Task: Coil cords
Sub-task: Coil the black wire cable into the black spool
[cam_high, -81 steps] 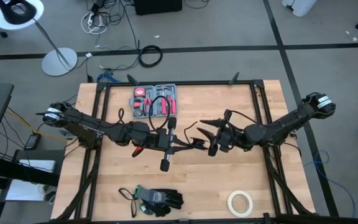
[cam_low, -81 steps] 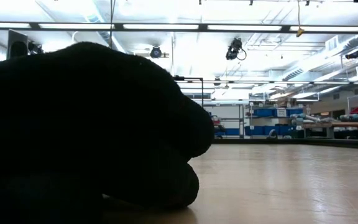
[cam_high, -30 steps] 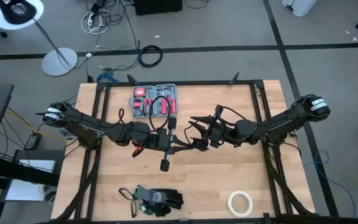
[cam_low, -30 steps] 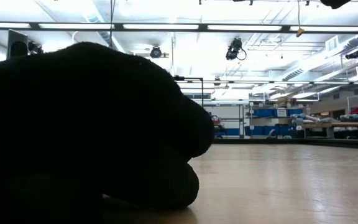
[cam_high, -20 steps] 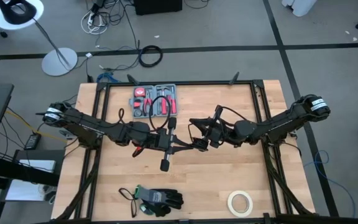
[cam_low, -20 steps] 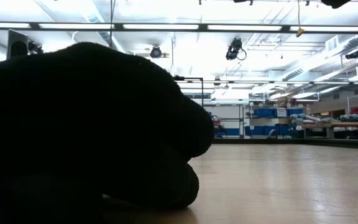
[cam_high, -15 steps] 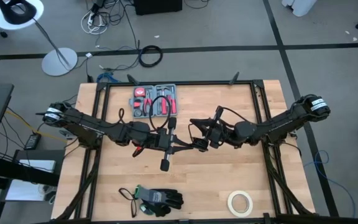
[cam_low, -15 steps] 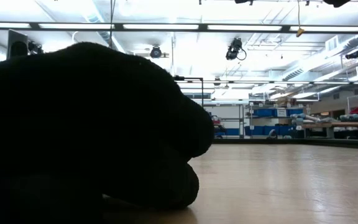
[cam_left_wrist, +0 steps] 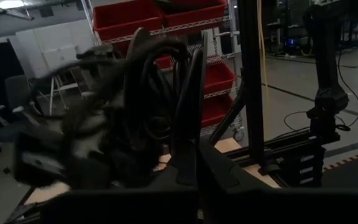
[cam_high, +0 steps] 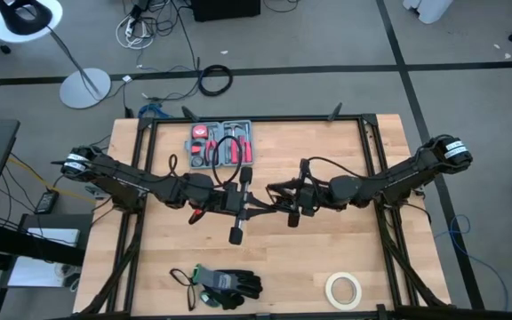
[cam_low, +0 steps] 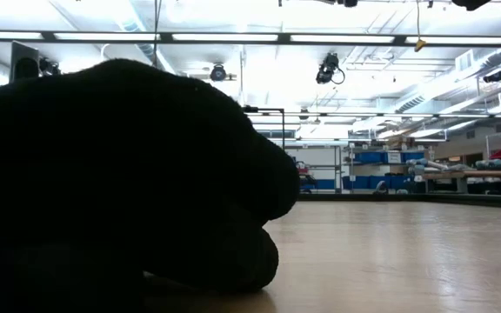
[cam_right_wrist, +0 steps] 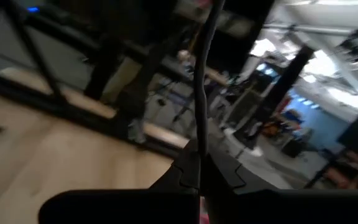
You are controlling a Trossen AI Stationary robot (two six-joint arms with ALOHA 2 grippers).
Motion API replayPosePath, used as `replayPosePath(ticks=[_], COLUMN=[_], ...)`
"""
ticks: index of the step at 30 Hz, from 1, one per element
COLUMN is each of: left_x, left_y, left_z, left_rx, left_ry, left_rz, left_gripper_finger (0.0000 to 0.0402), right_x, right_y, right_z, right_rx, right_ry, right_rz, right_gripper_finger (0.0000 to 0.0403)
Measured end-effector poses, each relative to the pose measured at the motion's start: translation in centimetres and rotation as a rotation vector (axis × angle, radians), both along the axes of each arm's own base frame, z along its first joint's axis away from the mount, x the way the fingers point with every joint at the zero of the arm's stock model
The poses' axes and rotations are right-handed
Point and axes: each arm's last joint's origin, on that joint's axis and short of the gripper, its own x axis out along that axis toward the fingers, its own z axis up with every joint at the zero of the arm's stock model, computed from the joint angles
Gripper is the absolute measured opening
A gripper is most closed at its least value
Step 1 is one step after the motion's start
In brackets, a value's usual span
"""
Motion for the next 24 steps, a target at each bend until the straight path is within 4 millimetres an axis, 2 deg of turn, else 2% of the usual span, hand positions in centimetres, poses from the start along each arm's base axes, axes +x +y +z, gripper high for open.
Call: replayPosePath(ticks=[7,11,18,24], left_x=[0.0,0.0,0.0,0.0], left_y=[0.0,0.0,0.1,0.1], left_z=[0.1,-0.1,-0.9,-1.7], left_rx=[0.012,0.015,-0.002,-0.046], left_ry=[-0.013,0.005,0.098,0.186], left_rz=[0.001,0.005,0.028,0.031], left_gripper_finger=[0.0,0.0,0.0,0.0], right_x=[-0.5,-1.2,-3.8,-6.9], right_y=[1.7,2.9,5.7,7.3], right_z=[-1.4,-2.1,-2.8,-3.3], right_rx=[0.047,0.053,0.15,0.186], right_ry=[0.127,0.194,0.296,0.35], right_rz=[0.056,0.016,0.018,-0.068], right_gripper_finger=[0.0,0.0,0.0,0.0])
